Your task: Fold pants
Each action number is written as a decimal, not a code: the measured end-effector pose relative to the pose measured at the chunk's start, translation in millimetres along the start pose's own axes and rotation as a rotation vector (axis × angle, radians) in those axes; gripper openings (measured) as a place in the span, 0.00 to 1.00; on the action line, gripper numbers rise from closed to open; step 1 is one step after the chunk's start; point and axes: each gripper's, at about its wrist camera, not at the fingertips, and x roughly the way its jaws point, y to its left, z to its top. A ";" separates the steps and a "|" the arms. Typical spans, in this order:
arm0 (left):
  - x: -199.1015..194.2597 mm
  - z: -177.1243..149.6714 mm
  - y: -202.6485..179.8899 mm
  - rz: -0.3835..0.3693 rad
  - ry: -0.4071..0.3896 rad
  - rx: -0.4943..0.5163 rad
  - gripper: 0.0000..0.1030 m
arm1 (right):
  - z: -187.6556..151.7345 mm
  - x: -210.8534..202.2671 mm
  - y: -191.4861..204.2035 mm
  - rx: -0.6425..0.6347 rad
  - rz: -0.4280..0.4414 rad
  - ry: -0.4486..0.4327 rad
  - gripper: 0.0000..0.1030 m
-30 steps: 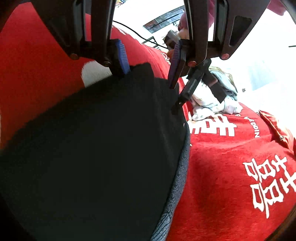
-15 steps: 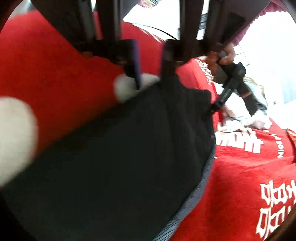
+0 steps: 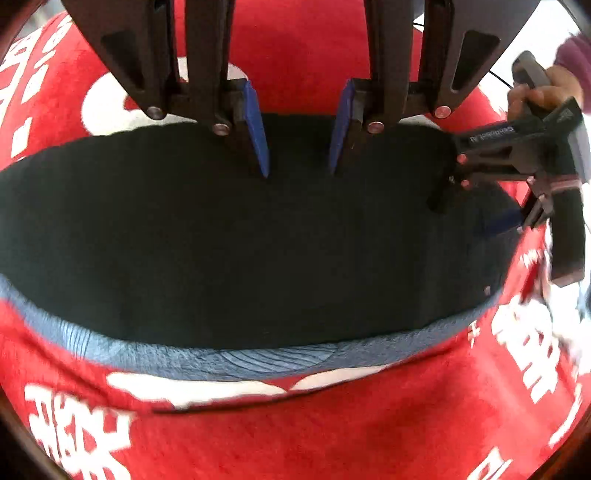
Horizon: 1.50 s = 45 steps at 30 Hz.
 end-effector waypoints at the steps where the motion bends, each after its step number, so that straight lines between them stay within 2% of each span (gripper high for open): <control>1: -0.7 -2.3 2.2 -0.009 0.012 0.003 1.00 | -2.4 -1.1 4.1 -0.022 -0.021 -0.003 0.36; 4: -6.6 -1.7 14.2 -0.012 0.043 -0.019 1.00 | 0.8 -0.8 1.9 -0.002 -0.015 0.009 0.37; 8: -17.7 18.0 40.5 0.013 -0.032 -0.063 1.00 | 4.3 0.2 -5.3 0.043 0.016 0.028 0.38; 10: -14.1 33.7 55.0 0.049 -0.051 -0.077 1.00 | 4.9 0.4 -2.0 0.019 0.008 0.030 0.41; 13: -4.9 46.2 78.7 0.149 -0.072 -0.095 1.00 | 5.1 3.6 8.9 -0.005 -0.019 0.036 0.46; 15: 5.0 38.7 98.9 0.173 -0.034 -0.135 1.00 | 6.0 4.8 12.8 -0.003 -0.035 0.045 0.47; 17: -0.2 26.2 120.4 0.133 -0.025 -0.210 1.00 | 7.5 6.7 15.8 -0.002 -0.046 0.053 0.50; 19: -14.2 13.6 147.4 0.104 -0.054 -0.277 1.00 | 8.4 8.1 18.4 -0.004 -0.049 0.060 0.53; 21: -25.9 -0.2 177.9 0.020 -0.084 -0.362 1.00 | 8.8 9.2 21.0 -0.011 -0.051 0.066 0.54; 23: -27.2 -17.3 204.6 -0.047 -0.072 -0.439 1.00 | 10.1 11.2 23.3 -0.018 -0.055 0.072 0.55; 27: -13.4 -39.8 246.0 -0.085 -0.028 -0.465 1.00 | 13.6 11.3 23.3 -0.013 -0.045 0.083 0.55; 30: -1.3 -50.5 255.3 -0.157 0.006 -0.463 0.91 | 19.1 0.3 25.3 -0.014 -0.020 0.065 0.49; 33: 4.7 -48.9 252.8 -0.223 0.017 -0.429 0.77 | 30.6 -13.9 44.1 -0.030 0.089 0.028 0.49; 36: 10.0 -48.3 253.3 -0.252 0.023 -0.401 0.66 | 45.9 -12.9 76.3 -0.062 0.224 0.039 0.49; 37: 11.1 -49.4 255.9 -0.268 0.024 -0.401 0.54 | 51.4 -8.7 91.0 -0.083 0.266 0.049 0.49; 40: 8.8 -53.1 271.4 -0.357 0.013 -0.433 0.38 | 60.3 2.7 130.1 -0.140 0.344 0.077 0.48; 42: 4.3 -54.1 273.5 -0.347 0.004 -0.395 0.24 | 63.2 7.6 151.0 -0.171 0.383 0.092 0.48; 44: 7.0 -60.6 273.8 -0.300 0.022 -0.337 0.24 | 63.0 13.0 168.0 -0.203 0.402 0.101 0.48; 45: 10.7 -65.9 276.2 -0.310 0.033 -0.337 0.24 | 60.8 15.3 174.8 -0.213 0.407 0.108 0.48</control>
